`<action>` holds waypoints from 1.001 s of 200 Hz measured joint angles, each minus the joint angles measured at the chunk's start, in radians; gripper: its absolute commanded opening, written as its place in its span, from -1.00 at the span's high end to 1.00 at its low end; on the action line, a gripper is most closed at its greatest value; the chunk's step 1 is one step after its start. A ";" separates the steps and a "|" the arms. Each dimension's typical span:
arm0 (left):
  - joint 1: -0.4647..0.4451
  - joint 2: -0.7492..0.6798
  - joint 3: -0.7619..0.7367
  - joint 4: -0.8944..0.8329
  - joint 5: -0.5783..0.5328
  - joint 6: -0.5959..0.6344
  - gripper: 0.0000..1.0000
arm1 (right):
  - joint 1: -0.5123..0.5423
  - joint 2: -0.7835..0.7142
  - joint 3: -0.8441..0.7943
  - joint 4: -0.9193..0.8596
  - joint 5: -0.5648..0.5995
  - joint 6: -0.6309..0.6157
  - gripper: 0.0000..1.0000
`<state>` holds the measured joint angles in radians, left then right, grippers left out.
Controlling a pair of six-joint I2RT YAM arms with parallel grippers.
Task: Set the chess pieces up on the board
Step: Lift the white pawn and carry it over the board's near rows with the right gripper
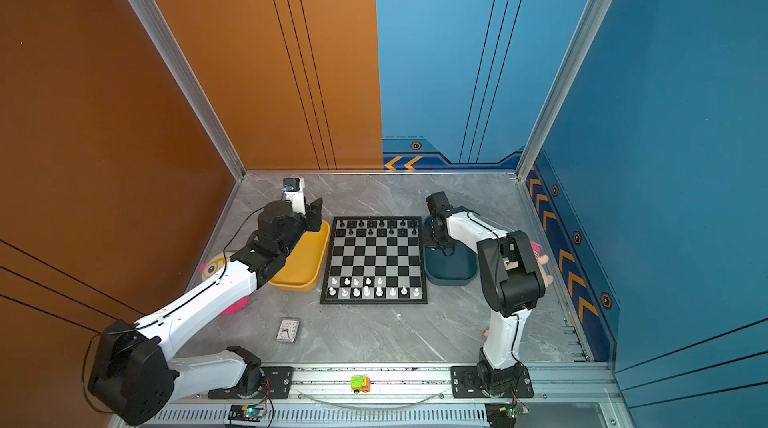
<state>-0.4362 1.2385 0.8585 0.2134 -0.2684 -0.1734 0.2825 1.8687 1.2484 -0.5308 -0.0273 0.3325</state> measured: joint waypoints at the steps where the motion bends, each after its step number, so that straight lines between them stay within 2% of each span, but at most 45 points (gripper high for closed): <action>1: 0.000 0.000 0.000 0.000 0.000 0.000 -0.01 | 0.000 0.000 0.000 0.000 0.000 0.000 0.96; 59: 0.000 0.000 0.000 0.000 0.000 0.000 -0.01 | 0.019 -0.014 0.002 -0.027 0.012 -0.004 0.99; 108: 0.000 -0.002 0.000 0.000 0.000 0.000 -0.01 | 0.059 -0.155 0.002 -0.089 0.071 -0.005 1.00; 152: 0.004 -0.012 0.000 0.000 0.000 0.000 -0.01 | 0.138 -0.287 0.002 -0.156 0.123 -0.004 1.00; 200: 0.005 -0.037 0.000 0.000 0.000 0.000 -0.01 | 0.250 -0.367 0.000 -0.219 0.150 0.012 1.00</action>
<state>-0.4316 1.2018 0.8585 0.2134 -0.2684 -0.1734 0.5327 1.5013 1.2480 -0.7494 0.1223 0.3447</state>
